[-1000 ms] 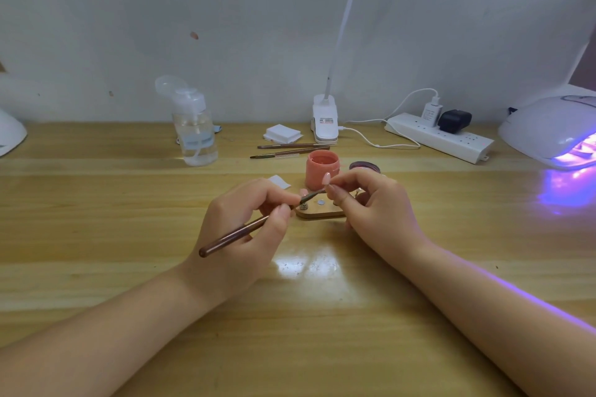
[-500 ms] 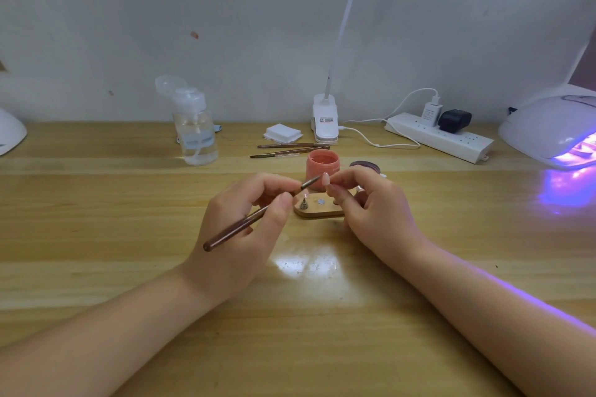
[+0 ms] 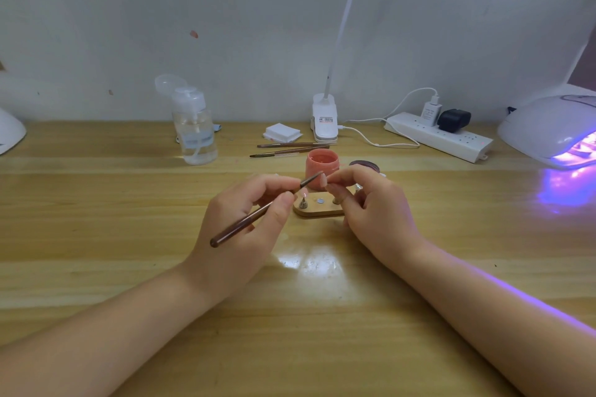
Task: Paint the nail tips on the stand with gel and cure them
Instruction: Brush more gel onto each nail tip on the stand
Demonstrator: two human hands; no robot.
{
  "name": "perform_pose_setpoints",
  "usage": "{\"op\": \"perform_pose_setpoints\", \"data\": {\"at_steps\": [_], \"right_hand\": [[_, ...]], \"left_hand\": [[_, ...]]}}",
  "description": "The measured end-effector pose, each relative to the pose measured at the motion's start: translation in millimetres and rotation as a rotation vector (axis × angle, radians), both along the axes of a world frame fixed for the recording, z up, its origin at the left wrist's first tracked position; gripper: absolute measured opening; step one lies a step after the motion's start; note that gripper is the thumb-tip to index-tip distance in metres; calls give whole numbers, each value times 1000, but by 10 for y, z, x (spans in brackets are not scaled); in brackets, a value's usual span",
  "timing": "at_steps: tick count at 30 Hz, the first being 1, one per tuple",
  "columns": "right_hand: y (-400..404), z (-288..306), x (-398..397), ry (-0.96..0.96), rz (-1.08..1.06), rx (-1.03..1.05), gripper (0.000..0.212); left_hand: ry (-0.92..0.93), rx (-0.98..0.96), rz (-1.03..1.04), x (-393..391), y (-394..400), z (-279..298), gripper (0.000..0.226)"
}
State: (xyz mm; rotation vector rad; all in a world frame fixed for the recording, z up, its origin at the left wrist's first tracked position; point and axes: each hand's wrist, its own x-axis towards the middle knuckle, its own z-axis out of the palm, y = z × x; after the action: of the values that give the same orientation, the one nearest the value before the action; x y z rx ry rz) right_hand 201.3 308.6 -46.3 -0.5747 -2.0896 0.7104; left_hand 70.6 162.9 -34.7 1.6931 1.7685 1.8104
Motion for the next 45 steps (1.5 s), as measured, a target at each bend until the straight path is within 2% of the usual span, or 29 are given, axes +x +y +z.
{"op": "perform_pose_setpoints", "data": {"at_steps": [6,12,16,20,28,32,39,45], "right_hand": [[14,-18,-5,-4,-24,12,5],[10,-24,-12,18,-2,-25,6],[24,-31,-10,14,5,-47,4],[26,-21,-12,14,10,-62,3],[-2,2,-5,10,30,-69,6],[0,-5,-7,14,22,-45,6],[-5,-7,4,-12,-46,42,1],[-30,16,11,-19,-53,50,7]], "left_hand": [[65,5,-25,-10,-19,1,18],[-73,15,1,-5,10,-12,23],[-109,1,-54,-15,2,-26,15],[-130,23,-113,-3,-18,-6,19],[-229,-3,-19,-51,47,-17,17],[-173,8,-6,-43,32,-25,17],[64,6,-22,3,-12,6,18],[-19,28,-21,-5,-17,1,15]]}}
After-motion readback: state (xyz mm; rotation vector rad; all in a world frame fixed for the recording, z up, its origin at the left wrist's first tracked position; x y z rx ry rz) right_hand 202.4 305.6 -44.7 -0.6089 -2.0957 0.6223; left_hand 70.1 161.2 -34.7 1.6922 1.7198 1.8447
